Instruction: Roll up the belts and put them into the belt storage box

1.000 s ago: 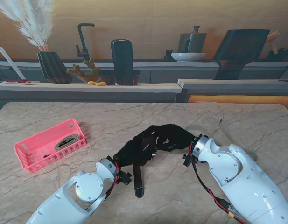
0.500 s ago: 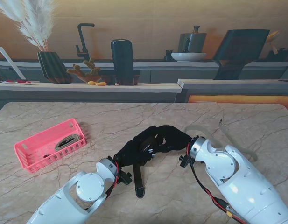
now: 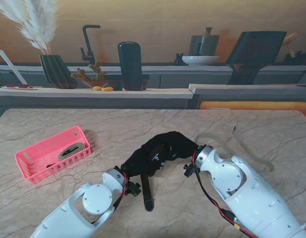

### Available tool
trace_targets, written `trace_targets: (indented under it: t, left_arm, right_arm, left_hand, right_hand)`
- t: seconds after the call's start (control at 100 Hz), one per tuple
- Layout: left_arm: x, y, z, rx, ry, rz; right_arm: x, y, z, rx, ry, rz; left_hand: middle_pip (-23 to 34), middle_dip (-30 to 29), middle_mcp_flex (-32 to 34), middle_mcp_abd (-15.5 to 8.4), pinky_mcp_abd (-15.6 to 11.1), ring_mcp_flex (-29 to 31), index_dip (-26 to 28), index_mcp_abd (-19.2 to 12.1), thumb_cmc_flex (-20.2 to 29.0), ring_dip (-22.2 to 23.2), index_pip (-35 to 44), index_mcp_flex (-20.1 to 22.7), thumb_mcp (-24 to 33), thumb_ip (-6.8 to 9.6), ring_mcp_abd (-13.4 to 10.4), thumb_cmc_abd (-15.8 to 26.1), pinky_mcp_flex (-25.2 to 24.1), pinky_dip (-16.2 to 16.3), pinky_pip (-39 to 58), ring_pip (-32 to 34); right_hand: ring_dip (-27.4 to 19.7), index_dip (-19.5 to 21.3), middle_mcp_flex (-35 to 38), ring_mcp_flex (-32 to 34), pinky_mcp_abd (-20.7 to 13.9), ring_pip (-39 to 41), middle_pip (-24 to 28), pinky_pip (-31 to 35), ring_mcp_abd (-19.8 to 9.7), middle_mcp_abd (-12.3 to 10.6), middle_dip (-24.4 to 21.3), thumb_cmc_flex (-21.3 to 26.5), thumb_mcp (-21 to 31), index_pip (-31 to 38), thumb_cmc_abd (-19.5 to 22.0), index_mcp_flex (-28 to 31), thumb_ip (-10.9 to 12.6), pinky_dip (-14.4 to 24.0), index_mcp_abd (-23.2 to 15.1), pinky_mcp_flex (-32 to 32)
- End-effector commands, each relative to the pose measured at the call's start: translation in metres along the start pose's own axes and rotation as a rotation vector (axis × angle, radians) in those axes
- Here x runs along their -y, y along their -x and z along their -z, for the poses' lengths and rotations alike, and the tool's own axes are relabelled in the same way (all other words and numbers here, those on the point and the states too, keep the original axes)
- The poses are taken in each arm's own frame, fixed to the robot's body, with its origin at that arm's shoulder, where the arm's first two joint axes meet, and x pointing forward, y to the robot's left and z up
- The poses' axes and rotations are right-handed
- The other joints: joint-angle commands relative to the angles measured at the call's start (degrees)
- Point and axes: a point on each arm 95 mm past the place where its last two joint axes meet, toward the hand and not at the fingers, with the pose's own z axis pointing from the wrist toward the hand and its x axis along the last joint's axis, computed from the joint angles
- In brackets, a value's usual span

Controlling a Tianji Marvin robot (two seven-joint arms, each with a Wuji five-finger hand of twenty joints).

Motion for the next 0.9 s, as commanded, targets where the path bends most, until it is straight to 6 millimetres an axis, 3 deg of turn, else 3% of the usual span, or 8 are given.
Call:
trace_targets:
  t: [0.0,0.08,0.15,0.21,0.46,0.66,0.89]
  left_arm:
    - [-0.001,-0.017,-0.007,-0.040,-0.023,0.034]
    - [-0.001,-0.017,-0.007,-0.037,-0.041,0.059]
    - [0.000,-0.018,-0.006,-0.033,-0.056,0.084]
    - [0.001,-0.018,-0.006,-0.028,-0.066,0.104]
    - [0.005,-0.016,-0.007,-0.005,-0.087,0.163]
    - [0.006,-0.016,-0.007,0.004,-0.086,0.202]
    - [0.004,-0.013,-0.010,0.023,-0.077,0.209]
  right_arm:
    - [0.013,-0.004,0.001,-0.006,0.003,-0.009]
    - [0.009,-0.005,0.002,-0.003,0.037,0.004]
    - [0.004,-0.005,0.004,0.001,0.059,0.012]
    - [0.000,-0.007,0.006,0.002,0.076,0.020]
    - [-0.022,-0.018,0.008,-0.021,0.191,0.105]
    - [-0.038,-0.027,0.008,-0.033,0.253,0.158]
    - [-0.054,-0.037,0.007,-0.048,0.291,0.231]
  left_hand:
    - [0.2,-0.5,-2.0,-3.2,-0.9,0.5,1.7,-2.3,-2.0,-0.5,5.4,0.7,6.1,2.84,-3.3,2.7,-1.0,-0.7,-0.4,-0.3]
    - [3.6,-3.0,-4.2,-2.8,0.3,-1.2,3.9,-2.2,-7.2,-1.0,9.9,0.4,7.6,2.55,-2.1,1.7,-3.0,-1.3,-1.1,-1.0]
    - [6.0,-7.9,-7.1,-2.8,1.2,-3.5,4.3,-2.1,-12.8,-1.3,10.8,0.4,9.4,4.12,-0.7,2.3,-5.4,-1.2,-1.8,-1.7]
    - [5.8,-10.2,-8.8,-2.7,1.7,-5.7,4.9,-2.2,-15.1,-1.6,12.0,0.5,8.8,4.04,0.1,1.6,-7.5,-1.4,-2.7,-2.6]
    - [0.6,-12.7,-14.4,-2.5,2.9,-14.6,6.2,-2.7,-19.7,-5.1,14.5,5.2,6.0,3.81,1.2,-1.1,-14.7,-2.0,-7.6,-9.6]
    - [-0.9,-13.6,-13.4,-2.5,3.4,-16.4,8.5,-2.8,-21.1,-8.6,17.2,12.1,5.9,3.63,1.4,-2.0,-16.5,-2.0,-10.1,-14.0]
    - [-2.5,-15.0,-12.6,-2.8,2.6,-19.3,10.2,-2.7,-21.7,-12.3,16.5,12.7,5.2,3.56,1.0,-1.7,-20.0,-3.5,-13.5,-18.1]
  right_hand:
    - [0.4,1.1,5.1,3.8,-3.4,2.0,2.4,4.4,-3.6,-8.1,2.6,6.4,9.3,9.5,0.9,10.6,1.6,1.8,3.0,3.1]
    - [-0.1,1.0,6.8,5.0,-3.4,2.5,1.8,5.2,-3.8,-8.9,2.2,5.7,10.5,9.7,0.3,12.1,1.1,1.9,1.3,4.3]
    - [-0.2,1.1,7.8,5.5,-3.4,3.0,1.7,5.5,-3.9,-9.0,2.1,5.3,11.0,9.9,0.2,12.8,0.8,2.0,0.3,4.7]
    - [-0.1,1.2,8.5,5.8,-3.4,3.2,1.6,5.5,-4.0,-9.0,1.9,4.9,11.3,10.0,0.2,13.2,0.6,2.0,-0.4,4.7]
    - [0.3,1.7,8.8,5.4,-3.7,3.6,1.5,5.1,-4.4,-10.0,2.2,4.9,11.9,10.3,0.1,13.7,-0.1,1.9,-1.5,4.1]
    - [0.4,2.2,8.4,5.2,-3.9,3.7,1.8,4.8,-4.4,-10.0,3.1,5.0,12.2,10.3,0.1,13.7,0.2,1.9,-1.3,3.7]
    - [0.7,2.6,8.0,5.3,-3.7,3.9,2.1,4.9,-4.4,-9.5,4.3,5.0,12.1,10.1,0.2,13.6,1.1,2.2,-1.1,3.7]
